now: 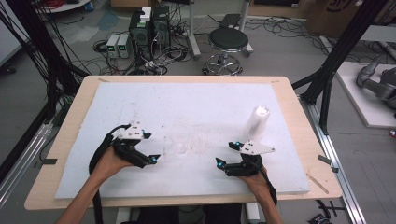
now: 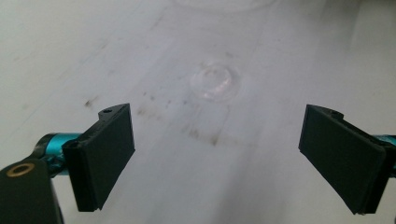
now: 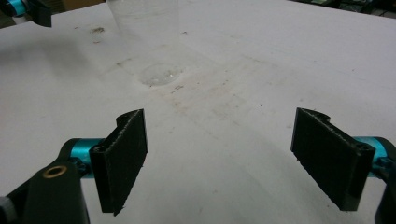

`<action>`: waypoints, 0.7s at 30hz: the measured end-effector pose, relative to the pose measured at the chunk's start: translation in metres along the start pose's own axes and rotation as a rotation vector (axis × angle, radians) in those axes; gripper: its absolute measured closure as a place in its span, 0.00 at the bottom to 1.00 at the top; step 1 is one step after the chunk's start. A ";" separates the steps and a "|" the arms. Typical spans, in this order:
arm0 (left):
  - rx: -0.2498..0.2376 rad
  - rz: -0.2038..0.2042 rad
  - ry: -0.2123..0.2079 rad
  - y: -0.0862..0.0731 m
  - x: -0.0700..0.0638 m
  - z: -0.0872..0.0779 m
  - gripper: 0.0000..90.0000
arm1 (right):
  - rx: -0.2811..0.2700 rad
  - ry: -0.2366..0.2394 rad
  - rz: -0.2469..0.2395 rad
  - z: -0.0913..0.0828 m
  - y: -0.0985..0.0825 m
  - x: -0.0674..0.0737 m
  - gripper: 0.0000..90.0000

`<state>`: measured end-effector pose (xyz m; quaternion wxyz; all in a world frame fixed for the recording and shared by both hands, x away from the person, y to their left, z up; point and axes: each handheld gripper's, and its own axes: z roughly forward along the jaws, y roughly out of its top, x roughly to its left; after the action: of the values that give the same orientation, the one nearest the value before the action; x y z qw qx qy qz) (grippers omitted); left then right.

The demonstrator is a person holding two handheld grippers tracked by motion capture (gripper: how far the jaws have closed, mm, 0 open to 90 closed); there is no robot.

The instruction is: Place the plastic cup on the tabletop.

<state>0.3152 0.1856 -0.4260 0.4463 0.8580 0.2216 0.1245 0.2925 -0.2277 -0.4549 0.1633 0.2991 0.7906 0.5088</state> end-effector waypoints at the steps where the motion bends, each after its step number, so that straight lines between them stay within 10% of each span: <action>1: -0.017 -0.009 0.028 -0.008 -0.003 -0.006 0.12 | 0.002 0.002 0.004 0.000 0.000 0.000 0.21; 10: -0.167 -0.141 0.108 -0.056 -0.010 -0.025 0.12 | -0.011 0.001 -0.004 -0.001 -0.001 0.000 0.21; 21: -0.218 -0.202 0.175 -0.071 -0.011 -0.026 0.12 | -0.038 -0.032 -0.022 -0.003 -0.002 0.003 0.21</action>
<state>0.2755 0.2343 -0.4693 0.5261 0.7636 0.3301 0.1765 0.2879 -0.2285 -0.4550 0.1869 0.2954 0.7813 0.5171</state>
